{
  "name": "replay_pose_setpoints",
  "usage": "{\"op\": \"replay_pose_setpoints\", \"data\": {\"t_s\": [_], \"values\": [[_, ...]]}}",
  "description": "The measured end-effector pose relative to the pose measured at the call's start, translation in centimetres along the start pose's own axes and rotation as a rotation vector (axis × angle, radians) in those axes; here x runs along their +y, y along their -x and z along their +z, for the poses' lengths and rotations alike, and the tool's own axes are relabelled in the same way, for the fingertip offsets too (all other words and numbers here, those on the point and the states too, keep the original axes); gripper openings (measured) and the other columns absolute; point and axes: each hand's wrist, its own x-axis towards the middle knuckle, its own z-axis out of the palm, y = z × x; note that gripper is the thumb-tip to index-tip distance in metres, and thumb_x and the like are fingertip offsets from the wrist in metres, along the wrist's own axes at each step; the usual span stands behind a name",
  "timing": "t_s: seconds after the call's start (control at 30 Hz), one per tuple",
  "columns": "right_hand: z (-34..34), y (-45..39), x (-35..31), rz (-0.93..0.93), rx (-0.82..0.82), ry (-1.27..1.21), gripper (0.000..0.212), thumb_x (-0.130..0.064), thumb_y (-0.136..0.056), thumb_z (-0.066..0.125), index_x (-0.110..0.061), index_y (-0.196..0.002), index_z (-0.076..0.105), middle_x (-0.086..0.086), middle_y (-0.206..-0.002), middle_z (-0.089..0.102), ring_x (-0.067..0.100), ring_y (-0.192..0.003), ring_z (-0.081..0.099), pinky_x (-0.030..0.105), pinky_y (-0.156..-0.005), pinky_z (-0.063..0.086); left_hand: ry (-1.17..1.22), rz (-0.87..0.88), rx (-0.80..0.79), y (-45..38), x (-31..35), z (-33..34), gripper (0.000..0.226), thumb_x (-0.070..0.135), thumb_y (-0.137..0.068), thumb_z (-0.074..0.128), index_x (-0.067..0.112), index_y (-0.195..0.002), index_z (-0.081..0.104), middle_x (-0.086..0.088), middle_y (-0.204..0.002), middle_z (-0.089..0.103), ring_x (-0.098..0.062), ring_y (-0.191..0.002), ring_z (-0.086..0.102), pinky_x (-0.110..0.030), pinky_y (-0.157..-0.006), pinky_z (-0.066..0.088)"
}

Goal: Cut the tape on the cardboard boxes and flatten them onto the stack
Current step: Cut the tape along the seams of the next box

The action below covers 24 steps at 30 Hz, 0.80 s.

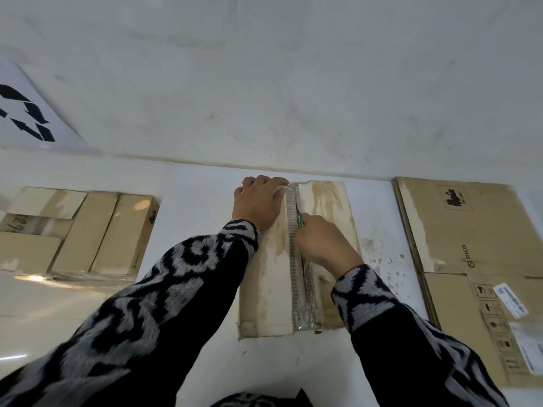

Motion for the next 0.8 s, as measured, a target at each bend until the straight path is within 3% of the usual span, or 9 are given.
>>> {"op": "replay_pose_setpoints", "data": {"t_s": [0.2, 0.33, 0.43, 0.57, 0.8], "values": [[0.0, 0.6, 0.3, -0.015, 0.001, 0.020, 0.022, -0.015, -0.096, 0.032, -0.014, -0.110, 0.050, -0.002, -0.088, 0.053, 0.018, -0.078, 0.054, 0.035, -0.071, 0.049, 0.000, 0.004, -0.005, 0.1, 0.1, 0.1, 0.031, 0.040, -0.101, 0.039, 0.041, -0.127, 0.056, 0.007, -0.125, 0.057, -0.022, -0.123, 0.040, -0.041, -0.101, 0.032], [0.7, 0.6, 0.6, 0.003, 0.034, 0.060, 0.030, -0.015, -0.096, 0.033, -0.012, -0.122, 0.048, -0.004, -0.085, 0.050, 0.020, -0.080, 0.054, 0.034, -0.066, 0.045, -0.010, 0.007, -0.011, 0.1, 0.0, 0.1, 0.031, 0.040, -0.101, 0.039, 0.040, -0.127, 0.055, 0.006, -0.125, 0.057, -0.022, -0.123, 0.040, -0.041, -0.101, 0.033], [1.0, 0.9, 0.7, 0.001, 0.040, 0.073, 0.039, -0.013, -0.095, 0.033, -0.013, -0.132, 0.045, -0.001, -0.094, 0.055, 0.022, -0.082, 0.055, 0.032, -0.062, 0.041, -0.015, 0.008, -0.015, 0.0, 0.0, 0.2, 0.031, 0.040, -0.101, 0.038, 0.041, -0.127, 0.055, 0.006, -0.126, 0.056, -0.022, -0.123, 0.040, -0.041, -0.102, 0.033], [1.3, 0.9, 0.3, 0.010, 0.065, 0.098, 0.037, -0.011, -0.094, 0.035, -0.013, -0.129, 0.045, -0.002, -0.084, 0.052, 0.013, -0.068, 0.048, 0.028, -0.051, 0.032, -0.016, 0.011, -0.014, 0.0, 0.0, 0.1, 0.031, 0.039, -0.101, 0.038, 0.040, -0.128, 0.055, 0.005, -0.126, 0.057, -0.023, -0.124, 0.040, -0.042, -0.102, 0.033], [1.5, 1.3, 0.4, 0.029, 0.074, 0.082, 0.033, -0.011, -0.093, 0.036, -0.011, -0.125, 0.046, -0.004, -0.080, 0.047, 0.013, -0.066, 0.045, 0.029, -0.050, 0.030, -0.016, 0.017, -0.007, 0.1, 0.1, 0.0, 0.031, 0.038, -0.101, 0.039, 0.040, -0.127, 0.055, 0.005, -0.126, 0.057, -0.023, -0.123, 0.040, -0.041, -0.101, 0.032]]}}
